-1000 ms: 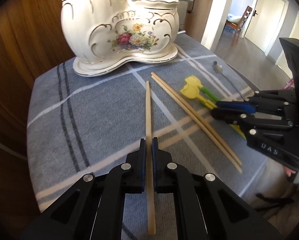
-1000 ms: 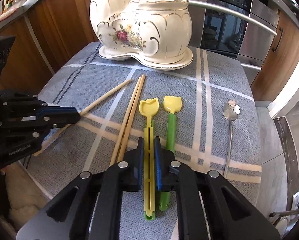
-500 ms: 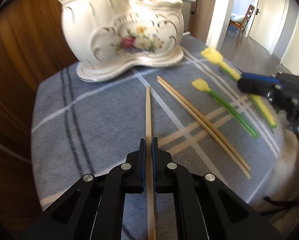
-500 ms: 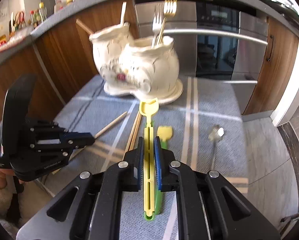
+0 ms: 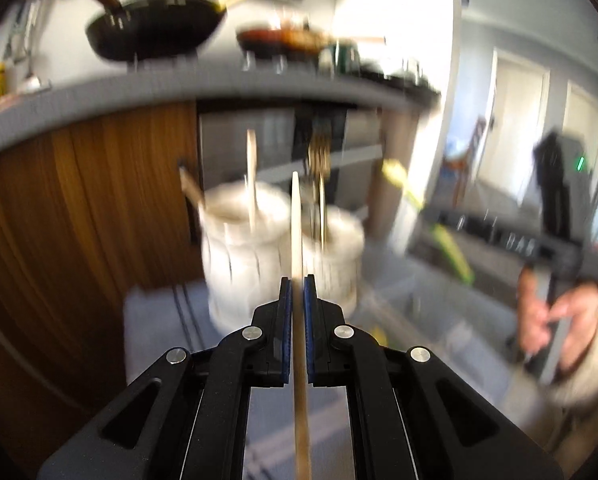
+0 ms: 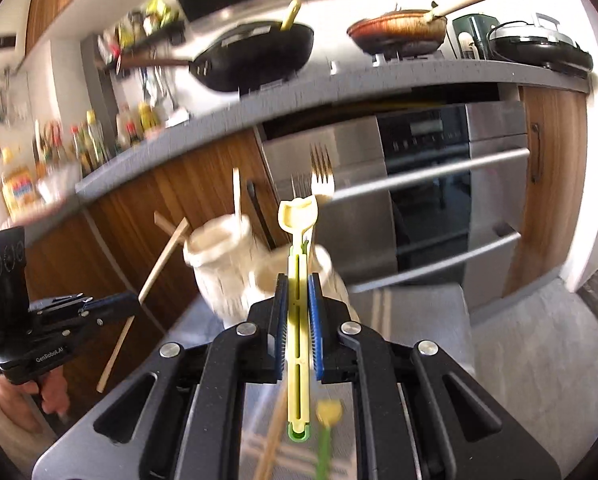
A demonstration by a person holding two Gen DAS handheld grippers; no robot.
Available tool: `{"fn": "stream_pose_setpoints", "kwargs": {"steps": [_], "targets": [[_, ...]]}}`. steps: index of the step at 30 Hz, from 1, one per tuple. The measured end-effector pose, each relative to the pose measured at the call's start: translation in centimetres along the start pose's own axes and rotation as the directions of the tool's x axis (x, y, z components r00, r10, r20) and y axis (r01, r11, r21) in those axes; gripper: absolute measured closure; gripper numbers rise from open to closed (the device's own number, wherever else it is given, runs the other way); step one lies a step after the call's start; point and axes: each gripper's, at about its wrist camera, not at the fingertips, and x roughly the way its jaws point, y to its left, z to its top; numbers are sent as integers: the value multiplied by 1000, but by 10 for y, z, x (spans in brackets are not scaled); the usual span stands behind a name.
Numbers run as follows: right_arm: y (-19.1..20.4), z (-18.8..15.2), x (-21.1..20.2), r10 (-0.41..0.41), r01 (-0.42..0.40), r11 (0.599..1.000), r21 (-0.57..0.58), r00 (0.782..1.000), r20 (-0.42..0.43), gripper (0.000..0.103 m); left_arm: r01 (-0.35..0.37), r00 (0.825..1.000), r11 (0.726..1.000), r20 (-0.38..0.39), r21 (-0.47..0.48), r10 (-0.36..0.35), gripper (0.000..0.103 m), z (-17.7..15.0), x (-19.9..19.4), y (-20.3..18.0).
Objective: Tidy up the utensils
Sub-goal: 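Carry the chopstick to the larger pot while the right tool carries the yellow utensil to the smaller pot, then open the left tool over the larger pot while the right tool releases the yellow utensil into the smaller pot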
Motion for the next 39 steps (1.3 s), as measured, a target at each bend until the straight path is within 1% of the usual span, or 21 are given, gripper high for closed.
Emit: {"fn": "stream_pose_setpoints", "kwargs": {"steps": [2, 4, 6, 9, 13, 16, 18, 23, 26, 31, 35, 39], "targets": [[-3, 14, 9, 30, -31, 999, 36, 999, 33, 93, 10, 999, 1000, 53, -22, -9, 97, 17, 3, 2], [-6, 25, 16, 39, -43, 997, 60, 997, 62, 93, 28, 994, 999, 106, -46, -23, 97, 34, 12, 9], [-8, 32, 25, 48, -54, 995, 81, 995, 86, 93, 27, 989, 997, 147, -75, -16, 97, 48, 25, 15], [-14, 39, 40, 74, -86, 989, 119, 991, 109, 93, 37, 982, 994, 190, -106, -16, 97, 59, 38, 21], [-16, 40, 64, 105, -122, 980, 157, 988, 111, 93, -6, 968, 993, 250, -119, 36, 97, 71, 56, 20], [-12, 36, 76, 112, -128, 982, 142, 987, 120, 93, -22, 954, 992, 293, -127, 59, 97, 76, 63, 21], [-8, 32, 82, 104, -119, 986, 118, 986, 130, 93, -55, 942, 991, 322, -118, 90, 97, 76, 66, 20], [3, 21, 95, 54, -60, 998, 27, 981, 185, 93, -128, 929, 988, 338, -90, 151, 97, 73, 79, 20], [10, 12, 100, 31, -25, 999, -27, 978, 207, 93, -166, 925, 984, 336, -65, 178, 97, 68, 86, 19], [16, 3, 106, 7, 11, 996, -87, 980, 198, 93, -168, 932, 984, 316, -54, 177, 97, 57, 89, 21], [14, -1, 100, -1, 21, 994, -105, 983, 183, 93, -181, 930, 983, 319, -38, 184, 97, 46, 77, 19], [11, -5, 93, -4, 22, 994, -106, 986, 165, 93, -191, 941, 982, 284, 1, 183, 97, 38, 71, 15]]}}
